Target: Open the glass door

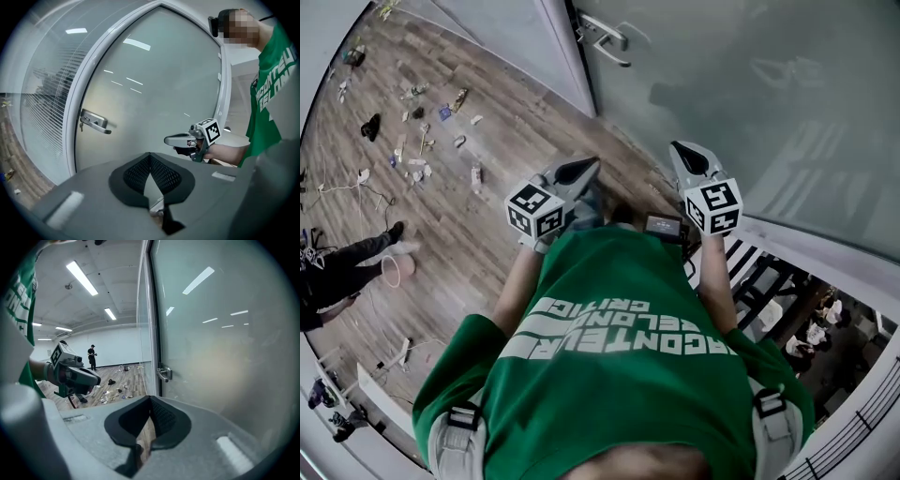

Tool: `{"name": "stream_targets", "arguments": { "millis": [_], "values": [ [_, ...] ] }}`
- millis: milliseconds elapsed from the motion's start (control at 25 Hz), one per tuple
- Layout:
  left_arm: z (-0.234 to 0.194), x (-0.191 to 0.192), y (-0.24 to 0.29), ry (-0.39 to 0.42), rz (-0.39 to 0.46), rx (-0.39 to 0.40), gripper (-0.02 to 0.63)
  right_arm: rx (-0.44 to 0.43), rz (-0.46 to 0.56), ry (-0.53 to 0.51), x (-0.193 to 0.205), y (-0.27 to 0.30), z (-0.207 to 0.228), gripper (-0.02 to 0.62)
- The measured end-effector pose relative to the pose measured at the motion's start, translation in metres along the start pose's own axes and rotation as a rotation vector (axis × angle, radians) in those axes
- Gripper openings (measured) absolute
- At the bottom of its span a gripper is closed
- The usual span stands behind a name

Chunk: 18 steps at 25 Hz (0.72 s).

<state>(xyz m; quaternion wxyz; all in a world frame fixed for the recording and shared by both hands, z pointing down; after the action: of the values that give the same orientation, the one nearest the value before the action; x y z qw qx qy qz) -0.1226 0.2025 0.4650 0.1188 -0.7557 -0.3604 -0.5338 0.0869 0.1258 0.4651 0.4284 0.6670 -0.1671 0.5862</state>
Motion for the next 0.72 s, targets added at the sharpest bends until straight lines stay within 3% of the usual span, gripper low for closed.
{"name": "stream_targets", "arguments": {
  "millis": [280, 720],
  "values": [
    [-0.028, -0.021, 0.021, 0.030, 0.035, 0.044, 0.015, 0.069, -0.012, 0.023, -0.005, 0.006, 0.018, -0.006],
    [-0.079, -0.045, 0.042, 0.024, 0.034, 0.052, 0.015, 0.048, -0.043, -0.006, -0.025, 0.059, 0.034, -0.006]
  ]
}}
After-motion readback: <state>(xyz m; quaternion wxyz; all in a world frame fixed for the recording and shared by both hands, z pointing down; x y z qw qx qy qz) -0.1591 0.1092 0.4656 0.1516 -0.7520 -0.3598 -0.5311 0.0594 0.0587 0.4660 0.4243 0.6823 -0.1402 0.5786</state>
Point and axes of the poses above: the fingertips, and each gripper's own axes: y forward along the fingers, z to its right, x out of its underside, the point moved 6 cm from there along -y, backward along the fingers, and after that the axes turned 5 degrees about z, right-handed, at the moved point
